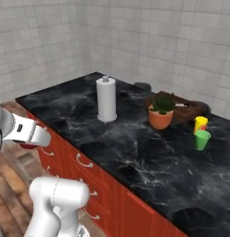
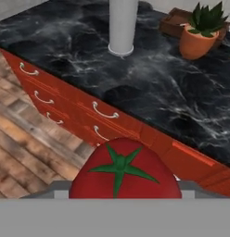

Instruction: Gather the bell pepper and tomato from the fridge and place them on a tray on the dining counter. Then gather the chicken drumsticks from the fridge and place them on the other tray.

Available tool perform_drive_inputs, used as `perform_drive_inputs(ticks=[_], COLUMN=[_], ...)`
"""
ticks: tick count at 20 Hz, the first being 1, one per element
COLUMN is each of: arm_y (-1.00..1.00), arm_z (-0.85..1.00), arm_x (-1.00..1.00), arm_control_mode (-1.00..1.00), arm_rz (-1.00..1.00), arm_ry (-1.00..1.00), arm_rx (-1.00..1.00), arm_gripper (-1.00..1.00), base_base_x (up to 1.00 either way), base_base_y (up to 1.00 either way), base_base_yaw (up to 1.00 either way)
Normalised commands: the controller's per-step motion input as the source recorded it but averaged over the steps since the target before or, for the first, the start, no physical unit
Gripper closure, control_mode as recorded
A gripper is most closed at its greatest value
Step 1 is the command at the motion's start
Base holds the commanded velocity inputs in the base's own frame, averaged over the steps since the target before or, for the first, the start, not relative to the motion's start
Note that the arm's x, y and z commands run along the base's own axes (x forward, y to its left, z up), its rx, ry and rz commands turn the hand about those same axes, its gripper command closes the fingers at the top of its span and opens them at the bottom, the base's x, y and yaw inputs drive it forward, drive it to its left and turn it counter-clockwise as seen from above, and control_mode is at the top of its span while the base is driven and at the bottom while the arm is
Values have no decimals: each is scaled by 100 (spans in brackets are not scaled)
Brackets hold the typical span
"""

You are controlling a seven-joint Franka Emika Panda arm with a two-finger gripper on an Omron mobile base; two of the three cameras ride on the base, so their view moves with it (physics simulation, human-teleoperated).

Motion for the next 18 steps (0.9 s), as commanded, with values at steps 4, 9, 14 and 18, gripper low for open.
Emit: perform_drive_inputs(ticks=[4,9,14,18], arm_y=[0,0,0,0], arm_z=[0,0,0,0], arm_x=[0,0,0,0], arm_control_mode=[100,100,100,100], arm_rz=[0,0,0,0], arm_ry=[0,0,0,0], arm_rx=[0,0,0,0], arm_gripper=[100,100,100,100], base_base_x=[0,0,23,33], base_base_y=[100,100,100,100], base_base_yaw=[-21,-21,-24,-24])
